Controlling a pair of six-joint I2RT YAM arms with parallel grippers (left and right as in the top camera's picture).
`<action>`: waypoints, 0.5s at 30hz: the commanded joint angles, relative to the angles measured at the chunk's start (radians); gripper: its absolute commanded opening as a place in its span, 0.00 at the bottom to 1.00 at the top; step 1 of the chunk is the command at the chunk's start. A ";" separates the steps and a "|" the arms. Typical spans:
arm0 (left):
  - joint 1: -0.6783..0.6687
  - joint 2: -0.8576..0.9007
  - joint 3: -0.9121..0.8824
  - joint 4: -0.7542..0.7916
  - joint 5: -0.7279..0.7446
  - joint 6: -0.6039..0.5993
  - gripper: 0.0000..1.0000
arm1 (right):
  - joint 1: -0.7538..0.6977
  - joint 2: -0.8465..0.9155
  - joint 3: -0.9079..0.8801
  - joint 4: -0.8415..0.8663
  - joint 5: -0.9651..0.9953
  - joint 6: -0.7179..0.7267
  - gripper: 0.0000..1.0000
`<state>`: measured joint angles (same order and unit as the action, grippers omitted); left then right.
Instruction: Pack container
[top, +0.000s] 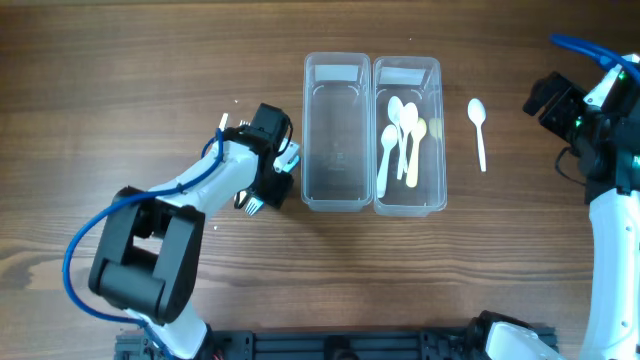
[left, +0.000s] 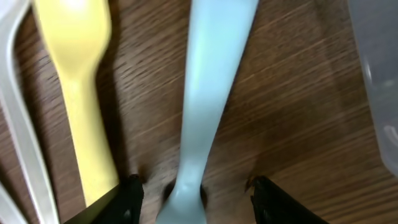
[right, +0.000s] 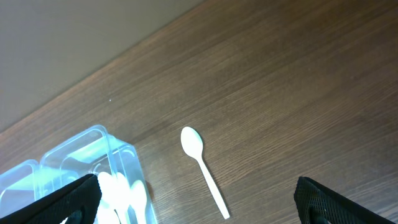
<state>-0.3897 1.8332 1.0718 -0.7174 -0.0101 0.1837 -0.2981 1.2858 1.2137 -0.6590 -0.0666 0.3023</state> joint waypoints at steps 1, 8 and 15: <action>0.007 0.029 -0.008 0.016 0.025 0.057 0.59 | -0.003 0.006 0.004 0.000 0.011 0.013 1.00; 0.007 0.030 -0.008 -0.014 0.048 0.079 0.43 | -0.003 0.006 0.004 0.000 0.011 0.013 1.00; 0.007 0.029 -0.008 -0.043 0.055 0.069 0.27 | -0.003 0.006 0.004 0.000 0.011 0.013 1.00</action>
<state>-0.3897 1.8423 1.0725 -0.7506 0.0093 0.2497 -0.2981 1.2858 1.2137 -0.6590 -0.0666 0.3023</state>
